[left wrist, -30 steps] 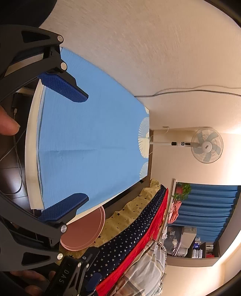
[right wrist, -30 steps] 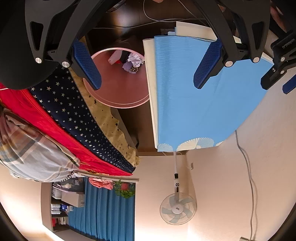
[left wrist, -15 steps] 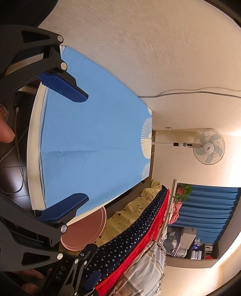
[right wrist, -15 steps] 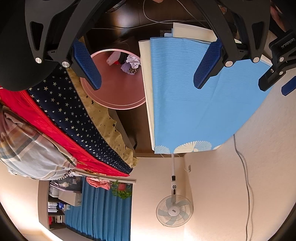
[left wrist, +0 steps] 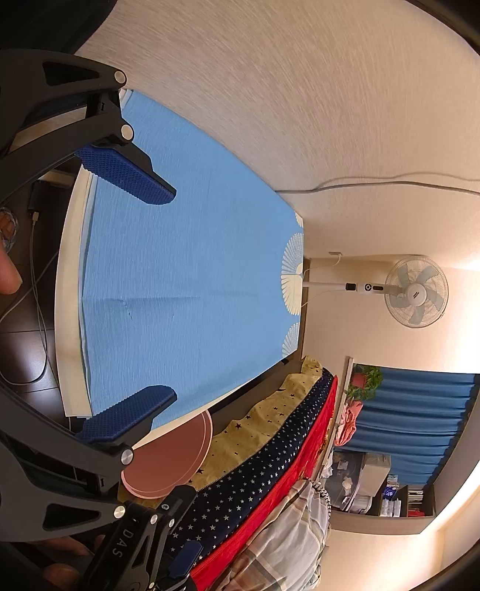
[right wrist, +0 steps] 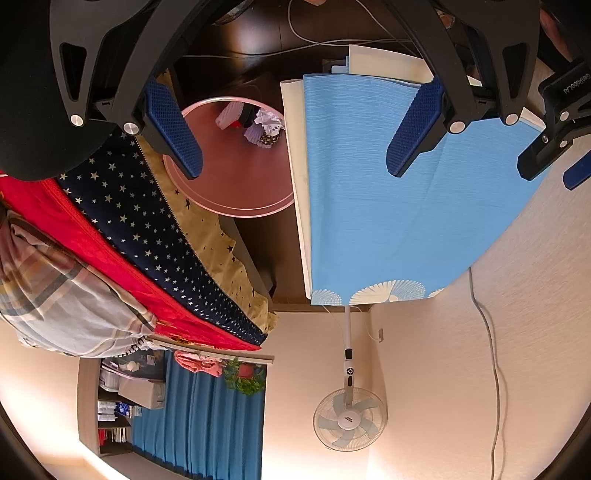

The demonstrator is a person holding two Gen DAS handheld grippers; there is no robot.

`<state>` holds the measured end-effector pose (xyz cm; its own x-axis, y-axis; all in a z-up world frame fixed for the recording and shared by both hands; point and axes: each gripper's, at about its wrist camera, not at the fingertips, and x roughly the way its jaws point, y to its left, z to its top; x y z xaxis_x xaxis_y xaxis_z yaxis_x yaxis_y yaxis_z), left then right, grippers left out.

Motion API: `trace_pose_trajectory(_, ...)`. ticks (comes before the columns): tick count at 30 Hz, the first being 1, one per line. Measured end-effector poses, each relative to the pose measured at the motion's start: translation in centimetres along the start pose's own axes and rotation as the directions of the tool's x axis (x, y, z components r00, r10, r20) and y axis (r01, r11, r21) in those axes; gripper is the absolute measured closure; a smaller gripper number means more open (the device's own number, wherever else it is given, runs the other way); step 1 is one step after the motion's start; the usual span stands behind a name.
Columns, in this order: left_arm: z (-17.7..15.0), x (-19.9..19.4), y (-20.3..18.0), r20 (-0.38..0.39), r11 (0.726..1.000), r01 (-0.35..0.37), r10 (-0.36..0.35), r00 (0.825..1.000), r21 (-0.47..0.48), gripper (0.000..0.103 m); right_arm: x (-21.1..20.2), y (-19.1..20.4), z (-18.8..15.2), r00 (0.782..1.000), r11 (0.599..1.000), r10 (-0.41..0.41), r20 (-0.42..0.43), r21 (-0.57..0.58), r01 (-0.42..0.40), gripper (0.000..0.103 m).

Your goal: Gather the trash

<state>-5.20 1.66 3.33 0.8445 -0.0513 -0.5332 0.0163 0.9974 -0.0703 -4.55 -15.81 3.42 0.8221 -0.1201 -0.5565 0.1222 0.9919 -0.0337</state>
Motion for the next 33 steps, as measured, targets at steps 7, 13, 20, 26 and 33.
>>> trace_pose_trajectory(7, -0.02, -0.04, -0.05, 0.000, 1.000, 0.000, 0.000, 1.000, 0.000, 0.008, 0.01, -0.06, -0.02, 1.000, 1.000, -0.001, 0.000, 0.000, 0.001, 0.005)
trace_pose_trajectory(13, -0.04, 0.01, -0.05, 0.001, 1.000, 0.000, 0.000, 1.000, 0.002, 0.008, 0.01, -0.10, -0.02, 1.000, 1.000, 0.000, 0.001, -0.001, 0.000, 0.005)
trace_pose_trajectory(20, -0.09, -0.03, -0.11, 0.004, 1.000, 0.002, -0.002, 1.000, 0.006, 0.008, -0.15, -0.13, -0.03, 1.000, 1.000, -0.001, 0.002, -0.002, 0.001, 0.005)
trace_pose_trajectory(26, -0.07, -0.05, -0.18, 0.007, 1.000, 0.003, -0.003, 1.000, 0.010, 0.008, -0.26, -0.24, -0.03, 1.000, 1.000, -0.002, 0.003, -0.001, 0.002, 0.005)
trace_pose_trajectory(33, -0.07, -0.07, -0.15, 0.006, 1.000, 0.010, -0.010, 1.000, 0.009, 0.008, -0.26, -0.26, -0.04, 1.000, 1.000, -0.003, 0.003, 0.000, 0.003, 0.005)
